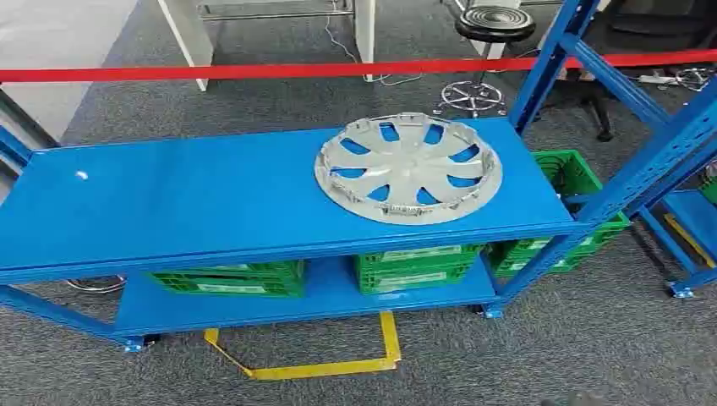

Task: Take the parts from the cabinet and place them on the table.

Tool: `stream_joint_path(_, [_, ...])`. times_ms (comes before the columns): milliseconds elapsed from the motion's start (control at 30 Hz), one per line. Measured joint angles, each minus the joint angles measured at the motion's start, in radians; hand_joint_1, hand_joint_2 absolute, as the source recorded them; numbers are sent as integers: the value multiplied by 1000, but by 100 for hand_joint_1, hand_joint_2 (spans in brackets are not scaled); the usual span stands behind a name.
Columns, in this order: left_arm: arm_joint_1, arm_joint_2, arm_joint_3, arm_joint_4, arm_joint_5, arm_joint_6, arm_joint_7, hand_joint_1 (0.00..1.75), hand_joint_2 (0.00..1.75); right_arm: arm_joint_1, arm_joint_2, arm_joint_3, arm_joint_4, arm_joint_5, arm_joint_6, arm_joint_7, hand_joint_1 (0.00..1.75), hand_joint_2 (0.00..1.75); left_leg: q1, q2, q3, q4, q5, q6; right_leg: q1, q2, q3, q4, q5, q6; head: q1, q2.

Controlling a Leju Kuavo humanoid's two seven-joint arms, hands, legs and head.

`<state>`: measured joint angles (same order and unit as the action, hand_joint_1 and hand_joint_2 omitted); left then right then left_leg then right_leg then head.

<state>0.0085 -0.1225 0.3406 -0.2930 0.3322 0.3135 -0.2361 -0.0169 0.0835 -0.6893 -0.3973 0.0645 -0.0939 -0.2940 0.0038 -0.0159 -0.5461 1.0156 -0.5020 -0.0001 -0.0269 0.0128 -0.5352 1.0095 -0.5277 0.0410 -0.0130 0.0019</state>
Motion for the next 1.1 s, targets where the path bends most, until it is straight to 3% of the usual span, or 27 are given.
stream_joint_path(67, [-4, -5, 11, 4, 3, 23, -7, 0, 175, -3, 3, -13, -56, -3, 1, -33, 0, 175, 0, 0, 0, 0, 0, 0, 0, 0, 0, 0, 0, 0, 0, 0])
stream_joint_path(100, [-6, -8, 14, 7, 3, 35, -7, 0, 0, -4, 4, -16, -86, -4, 1, -47, 0, 175, 0, 0, 0, 0, 0, 0, 0, 0, 0, 0, 0, 0, 0, 0])
stream_joint_path(367, [-19, -22, 35, 21, 3, 102, -23, 0, 0, 7, 17, -18, -362, 1, -23, -146, 0, 175, 0, 0, 0, 0, 0, 0, 0, 0, 0, 0, 0, 0, 0, 0])
stream_joint_path(633, [-32, -29, 45, 35, -6, 126, -47, 0, 0, 48, 16, 63, -630, 48, -82, -230, 0, 175, 0, 0, 0, 0, 0, 0, 0, 0, 0, 0, 0, 0, 0, 0])
stream_joint_path(900, [-42, -31, 45, 45, -35, 143, -76, 0, 0, 68, -9, 207, -839, 176, -166, -309, 0, 175, 0, 0, 0, 0, 0, 0, 0, 0, 0, 0, 0, 0, 0, 0])
stream_joint_path(1100, [-52, -31, 45, 53, -64, 147, -87, 0, 0, 29, -44, 350, -883, 320, -228, -333, 0, 175, 0, 0, 0, 0, 0, 0, 0, 0, 0, 0, 1, 1, 0, 0])
